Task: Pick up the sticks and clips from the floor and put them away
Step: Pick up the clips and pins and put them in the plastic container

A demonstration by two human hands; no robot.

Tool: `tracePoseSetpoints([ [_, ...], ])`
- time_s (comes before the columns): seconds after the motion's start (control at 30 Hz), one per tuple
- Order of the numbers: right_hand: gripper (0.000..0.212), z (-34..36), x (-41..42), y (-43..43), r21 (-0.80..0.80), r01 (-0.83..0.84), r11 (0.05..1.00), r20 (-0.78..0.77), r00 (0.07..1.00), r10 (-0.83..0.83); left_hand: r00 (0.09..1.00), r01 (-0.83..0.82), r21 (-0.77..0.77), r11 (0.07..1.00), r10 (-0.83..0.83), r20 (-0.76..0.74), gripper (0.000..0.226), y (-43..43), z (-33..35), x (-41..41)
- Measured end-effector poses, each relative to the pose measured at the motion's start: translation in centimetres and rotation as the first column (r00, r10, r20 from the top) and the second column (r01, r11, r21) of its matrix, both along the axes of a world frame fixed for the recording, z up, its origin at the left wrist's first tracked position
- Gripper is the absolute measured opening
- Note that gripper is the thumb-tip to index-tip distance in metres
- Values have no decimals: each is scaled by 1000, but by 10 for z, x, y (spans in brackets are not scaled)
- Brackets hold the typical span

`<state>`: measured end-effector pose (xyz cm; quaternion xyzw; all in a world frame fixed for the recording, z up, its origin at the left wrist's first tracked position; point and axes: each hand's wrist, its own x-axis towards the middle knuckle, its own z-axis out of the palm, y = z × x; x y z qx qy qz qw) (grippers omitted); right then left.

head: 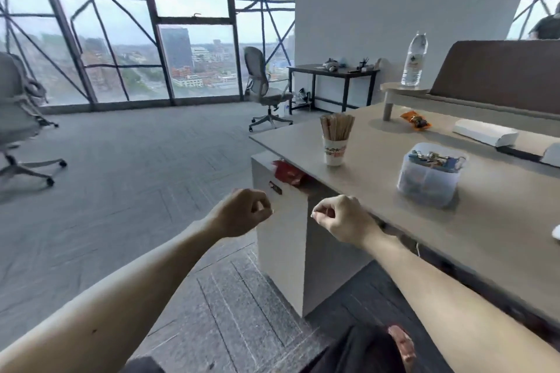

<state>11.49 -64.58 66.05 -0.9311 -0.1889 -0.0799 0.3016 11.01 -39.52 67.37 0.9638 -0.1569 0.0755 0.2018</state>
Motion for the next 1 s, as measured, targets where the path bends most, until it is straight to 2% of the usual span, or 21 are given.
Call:
tracePoseSetpoints([
  [0.23, 14, -64, -36, 114, -133, -262, 956, -220, 948, 229, 949, -239, 55, 970, 245, -197, 9, 126, -65, -94],
  [0.4, 14, -112, -63, 171, -222, -403, 888, -385, 873, 300, 853, -387, 63, 920, 383, -354, 13, 196, -121, -152],
  [0.53, 14, -146, -79, 205, -265, -471, 841, -455, 830, 322, 763, -483, 57, 874, 452, -463, 20, 230, -177, -193],
  [0.77, 17, -225, -86, 254, -331, -563, 757, -560, 763, 324, 622, -461, 188, 867, 466, -629, 39, 262, -281, -243],
  [1.0, 25, -352, -54, 297, -384, -603, 699, -607, 736, 301, 544, -300, 296, 907, 418, -728, 51, 286, -402, -218],
])
